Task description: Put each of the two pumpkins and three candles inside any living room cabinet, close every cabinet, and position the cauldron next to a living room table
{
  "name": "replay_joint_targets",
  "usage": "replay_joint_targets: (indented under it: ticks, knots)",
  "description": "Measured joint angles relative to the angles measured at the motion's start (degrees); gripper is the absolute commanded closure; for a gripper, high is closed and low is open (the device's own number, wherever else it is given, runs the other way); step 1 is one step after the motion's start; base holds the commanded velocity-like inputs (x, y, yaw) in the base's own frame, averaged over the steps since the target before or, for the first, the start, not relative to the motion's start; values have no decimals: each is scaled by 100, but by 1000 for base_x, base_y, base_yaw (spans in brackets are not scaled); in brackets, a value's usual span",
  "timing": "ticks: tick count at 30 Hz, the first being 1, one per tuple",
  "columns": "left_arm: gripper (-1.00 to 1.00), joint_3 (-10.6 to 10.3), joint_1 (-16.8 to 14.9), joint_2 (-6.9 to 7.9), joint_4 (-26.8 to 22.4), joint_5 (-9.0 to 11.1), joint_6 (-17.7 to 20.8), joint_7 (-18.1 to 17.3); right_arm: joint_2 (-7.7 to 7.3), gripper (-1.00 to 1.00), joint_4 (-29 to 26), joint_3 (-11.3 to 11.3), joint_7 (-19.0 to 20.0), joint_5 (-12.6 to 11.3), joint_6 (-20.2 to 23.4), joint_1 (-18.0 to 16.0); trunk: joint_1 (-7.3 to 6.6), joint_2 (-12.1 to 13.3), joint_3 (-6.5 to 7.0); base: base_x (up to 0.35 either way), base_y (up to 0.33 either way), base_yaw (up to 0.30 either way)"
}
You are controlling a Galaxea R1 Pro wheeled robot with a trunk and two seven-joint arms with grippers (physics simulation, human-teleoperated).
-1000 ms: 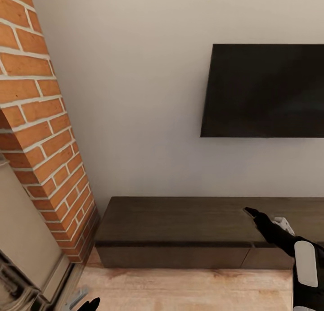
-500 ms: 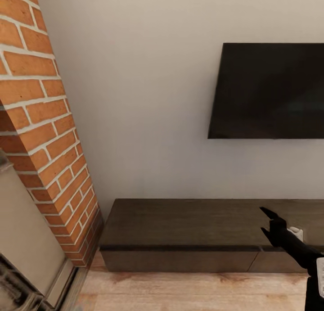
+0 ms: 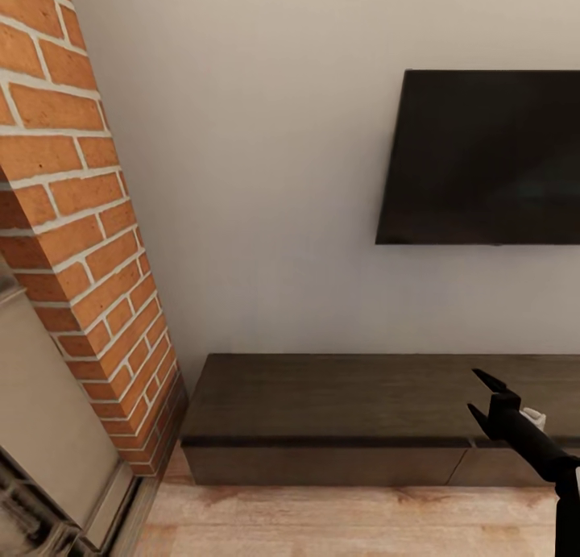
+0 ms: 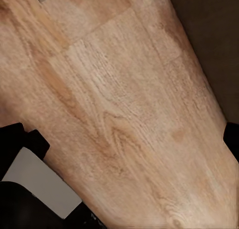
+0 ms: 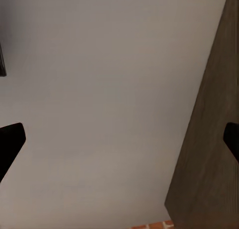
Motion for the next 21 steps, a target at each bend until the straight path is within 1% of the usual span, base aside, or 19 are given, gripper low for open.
replay_joint_targets:
  ticks: [4,12,15,16,18,21]
  knots:
    - [-100,56,-6,2,35,47,17,2,-10,-100,58,4,9,-9,3,1,88,-161,-72,0,1,0]
    - [-100,46,-30,-54,-59,97,75,43,-21,-100,-226,-14,-10,-1,16,1,264,-482,-215,0,0,0]
    - [-100,49,-28,-73,-124,82,88,57,-114,-100,-344,7,-42,18,66,15,330,-602,-269,0,0,0]
    - [-100,46,-28,-75,-131,69,79,67,-142,-100,-392,14,-45,13,82,24,352,-642,-287,0,0,0]
    - [-100,27,-28,-84,-147,46,60,87,-190,-100,-662,28,-58,7,185,45,395,-722,-323,0,0,0]
    - [-100,2,-28,-101,-156,33,70,96,-164,-100,-955,23,-150,45,276,61,461,-842,-377,0,0,0]
